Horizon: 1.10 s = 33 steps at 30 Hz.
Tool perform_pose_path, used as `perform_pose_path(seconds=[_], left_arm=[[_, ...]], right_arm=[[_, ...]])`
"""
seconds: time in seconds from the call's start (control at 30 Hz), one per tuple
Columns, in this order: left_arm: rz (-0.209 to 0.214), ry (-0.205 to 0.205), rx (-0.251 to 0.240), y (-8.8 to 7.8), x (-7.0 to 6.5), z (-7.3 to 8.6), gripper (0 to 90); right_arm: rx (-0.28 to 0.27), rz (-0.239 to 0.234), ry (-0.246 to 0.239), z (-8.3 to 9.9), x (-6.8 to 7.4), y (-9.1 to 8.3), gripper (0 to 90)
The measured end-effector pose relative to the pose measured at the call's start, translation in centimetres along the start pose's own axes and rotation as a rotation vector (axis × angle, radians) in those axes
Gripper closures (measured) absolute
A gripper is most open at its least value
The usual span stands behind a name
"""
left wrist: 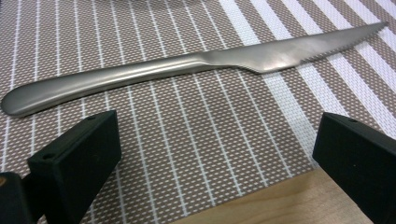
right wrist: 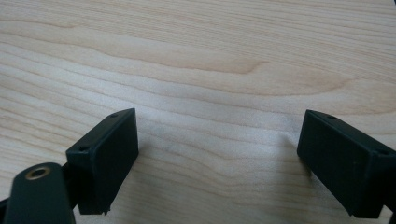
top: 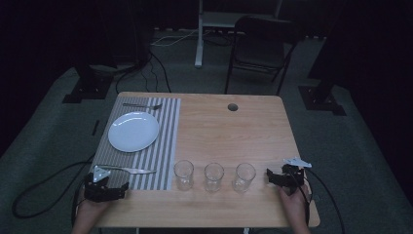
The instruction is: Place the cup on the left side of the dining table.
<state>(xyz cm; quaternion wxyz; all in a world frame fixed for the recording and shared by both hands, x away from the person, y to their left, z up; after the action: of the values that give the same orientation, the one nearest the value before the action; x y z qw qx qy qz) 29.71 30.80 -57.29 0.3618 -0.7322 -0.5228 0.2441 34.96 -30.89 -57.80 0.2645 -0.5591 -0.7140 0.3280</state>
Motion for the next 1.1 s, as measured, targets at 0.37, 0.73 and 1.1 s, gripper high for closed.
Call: perform_pose_path(seconds=[0.37, 0.73, 1.1], left_arm=[[0.018, 0.022, -0.020, -0.6, -0.1, -0.2, 1.5], [0.070, 0.066, -0.053, -1.5, -1.6, -1.1, 1.6], [0.128, 0.093, -0.111, -2.4, -3.0, -1.9, 1.6]], right_arm=[[0.000, 0.000, 0.000, 0.0, 0.0, 0.0, 12.1], [0.000, 0.000, 0.000, 0.0, 0.0, 0.0, 12.1], [0.000, 0.000, 0.000, 0.0, 0.0, 0.0, 12.2]])
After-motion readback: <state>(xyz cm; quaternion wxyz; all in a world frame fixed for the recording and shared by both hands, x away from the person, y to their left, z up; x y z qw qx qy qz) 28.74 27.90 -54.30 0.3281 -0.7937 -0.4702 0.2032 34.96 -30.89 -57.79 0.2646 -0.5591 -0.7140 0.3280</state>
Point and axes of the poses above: each handheld gripper's, and its own axes: y roughly forward along the jaws, z roughly out of its underside, x roughly to its left, the point moved 4 cm from there along y, roughly forward along the jaws, and after that the axes turned 6 degrees about x, right-handed, at the moved point
